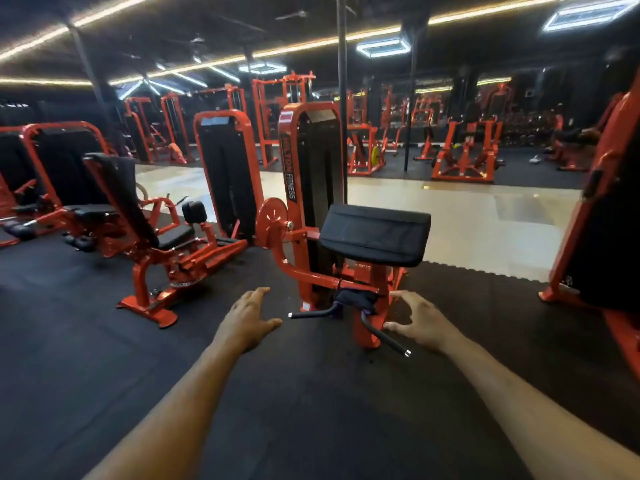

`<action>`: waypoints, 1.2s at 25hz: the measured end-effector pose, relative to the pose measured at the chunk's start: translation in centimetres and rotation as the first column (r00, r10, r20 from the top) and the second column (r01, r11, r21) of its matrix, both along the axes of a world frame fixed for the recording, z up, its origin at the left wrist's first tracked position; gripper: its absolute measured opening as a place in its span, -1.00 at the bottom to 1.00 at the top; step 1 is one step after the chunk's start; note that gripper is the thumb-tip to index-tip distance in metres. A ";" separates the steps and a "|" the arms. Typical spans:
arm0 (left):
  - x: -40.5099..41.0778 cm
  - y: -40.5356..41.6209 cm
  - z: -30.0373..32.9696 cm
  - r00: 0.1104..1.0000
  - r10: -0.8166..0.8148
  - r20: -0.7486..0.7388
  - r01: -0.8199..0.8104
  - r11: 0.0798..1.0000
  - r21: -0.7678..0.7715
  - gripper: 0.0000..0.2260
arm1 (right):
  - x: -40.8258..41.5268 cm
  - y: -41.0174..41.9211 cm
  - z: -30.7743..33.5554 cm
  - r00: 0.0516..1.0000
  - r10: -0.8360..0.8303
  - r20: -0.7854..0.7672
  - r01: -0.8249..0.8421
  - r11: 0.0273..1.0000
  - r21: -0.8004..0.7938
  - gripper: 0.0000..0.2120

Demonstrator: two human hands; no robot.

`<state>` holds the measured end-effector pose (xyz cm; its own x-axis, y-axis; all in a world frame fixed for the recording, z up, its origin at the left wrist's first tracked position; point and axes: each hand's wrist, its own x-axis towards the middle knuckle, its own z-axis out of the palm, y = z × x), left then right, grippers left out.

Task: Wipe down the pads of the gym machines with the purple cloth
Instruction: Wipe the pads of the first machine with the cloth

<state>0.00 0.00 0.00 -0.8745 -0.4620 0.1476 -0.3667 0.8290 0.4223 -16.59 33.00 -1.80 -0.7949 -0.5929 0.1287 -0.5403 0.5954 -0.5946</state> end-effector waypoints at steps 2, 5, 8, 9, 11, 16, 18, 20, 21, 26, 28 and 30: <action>-2.8 -0.9 -2.4 0.999 -0.005 0.050 0.004 1.000 0.023 -0.27 | -2.4 -0.8 -2.5 0.996 -0.032 0.079 0.032 0.999 -0.003 -0.29; -6.4 -2.5 -7.0 0.996 -0.009 0.091 0.002 0.997 0.073 -0.27 | -6.2 -2.2 -6.1 0.986 -0.030 0.166 0.015 0.996 0.087 -0.31; -9.8 -4.4 -10.6 0.993 0.000 0.120 -0.015 0.993 0.120 -0.26 | -10.1 -4.2 -7.4 0.974 -0.060 0.218 0.040 0.995 0.094 -0.34; -11.1 -5.2 -12.1 0.991 -0.001 0.133 -0.018 0.989 0.148 -0.26 | -11.4 -5.1 -8.2 0.968 -0.064 0.244 0.042 0.995 0.096 -0.35; -13.6 -6.8 -14.8 0.990 -0.006 0.142 -0.020 0.984 0.178 -0.26 | -14.1 -7.1 -9.7 0.963 -0.063 0.261 0.034 0.993 0.113 -0.37; -22.2 -11.5 -19.8 0.987 -0.041 0.157 0.002 0.970 0.244 -0.27 | -21.1 -13.9 -12.8 0.941 -0.095 0.325 0.026 0.977 0.211 -0.38; -25.3 -13.2 -21.2 0.980 -0.069 0.187 0.015 0.961 0.277 -0.28 | -23.5 -16.2 -13.7 0.932 -0.104 0.348 0.016 0.969 0.246 -0.40; -28.0 -14.7 -22.8 0.970 -0.099 0.221 0.026 0.950 0.312 -0.27 | -25.5 -17.8 -14.5 0.923 -0.106 0.369 -0.007 0.956 0.294 -0.42; -29.2 -15.4 -23.5 0.964 -0.123 0.235 0.049 0.953 0.300 -0.27 | -26.4 -18.2 -14.9 0.920 -0.112 0.377 -0.006 0.954 0.299 -0.44; -37.0 -19.7 -26.0 0.937 -0.174 0.304 0.095 0.962 0.257 -0.25 | -32.0 -18.8 -18.3 0.853 -0.230 0.469 0.057 0.933 0.354 -0.47; -41.1 -21.1 -27.0 0.931 -0.191 0.312 0.115 0.962 0.246 -0.26 | -35.3 -19.7 -19.7 0.850 -0.231 0.473 0.056 0.933 0.355 -0.49; -45.5 -22.1 -28.0 0.920 -0.200 0.338 0.125 0.965 0.230 -0.25 | -39.6 -21.0 -21.1 0.849 -0.216 0.483 0.041 0.937 0.348 -0.50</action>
<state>-45.51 -22.07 -28.05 -0.9169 -0.2964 -0.2674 -0.3910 0.8020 0.4516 -56.15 11.95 -22.93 -0.7668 -0.4187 -0.4866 -0.1205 0.8384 -0.5316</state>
